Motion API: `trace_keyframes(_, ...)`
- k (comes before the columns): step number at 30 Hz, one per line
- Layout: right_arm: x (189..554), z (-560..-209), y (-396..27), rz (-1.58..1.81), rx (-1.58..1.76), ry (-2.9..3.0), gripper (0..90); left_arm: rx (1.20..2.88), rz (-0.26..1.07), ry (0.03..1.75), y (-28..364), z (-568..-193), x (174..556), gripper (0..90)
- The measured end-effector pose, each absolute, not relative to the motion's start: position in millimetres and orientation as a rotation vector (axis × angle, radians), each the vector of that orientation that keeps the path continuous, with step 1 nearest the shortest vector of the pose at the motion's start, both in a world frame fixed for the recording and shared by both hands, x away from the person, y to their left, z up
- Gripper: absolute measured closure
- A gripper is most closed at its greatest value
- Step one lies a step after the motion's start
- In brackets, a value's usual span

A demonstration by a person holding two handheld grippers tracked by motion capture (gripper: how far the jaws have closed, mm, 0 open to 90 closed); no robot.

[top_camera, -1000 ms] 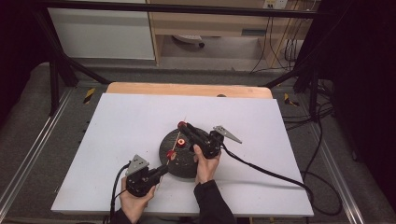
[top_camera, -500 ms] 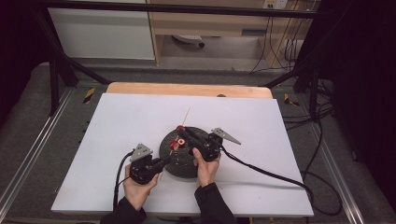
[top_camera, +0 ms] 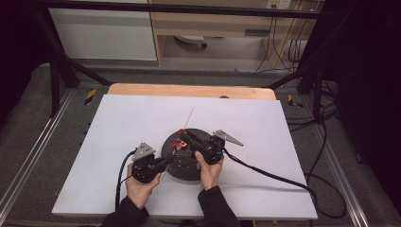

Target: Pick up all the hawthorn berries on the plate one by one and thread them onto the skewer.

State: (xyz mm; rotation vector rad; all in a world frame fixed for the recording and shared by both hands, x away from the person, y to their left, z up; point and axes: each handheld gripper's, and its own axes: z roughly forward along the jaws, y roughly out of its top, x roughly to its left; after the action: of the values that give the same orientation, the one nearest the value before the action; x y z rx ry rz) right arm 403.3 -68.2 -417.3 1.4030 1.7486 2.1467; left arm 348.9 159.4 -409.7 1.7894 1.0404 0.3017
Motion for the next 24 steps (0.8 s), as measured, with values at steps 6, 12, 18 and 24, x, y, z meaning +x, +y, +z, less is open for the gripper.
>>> trace_keyframes(6,403.1,-408.3,-75.0,2.056,1.341,1.824,48.8,1.809,0.311,1.028,167.8,-411.1,346.6,88.6)
trace_keyframes(12,404.0,-403.2,-87.2,1.896,1.292,1.969,30.1,1.844,0.324,1.017,182.9,-413.8,343.4,88.6)
trace_keyframes(18,406.1,-403.5,-94.4,1.696,1.227,2.146,15.4,1.882,0.33,1.014,200.0,-416.4,339.4,88.6)
trace_keyframes(24,409.2,-402.8,-98.8,1.566,1.189,2.271,8.5,1.93,0.346,1.002,216.1,-421.0,333.3,88.6)
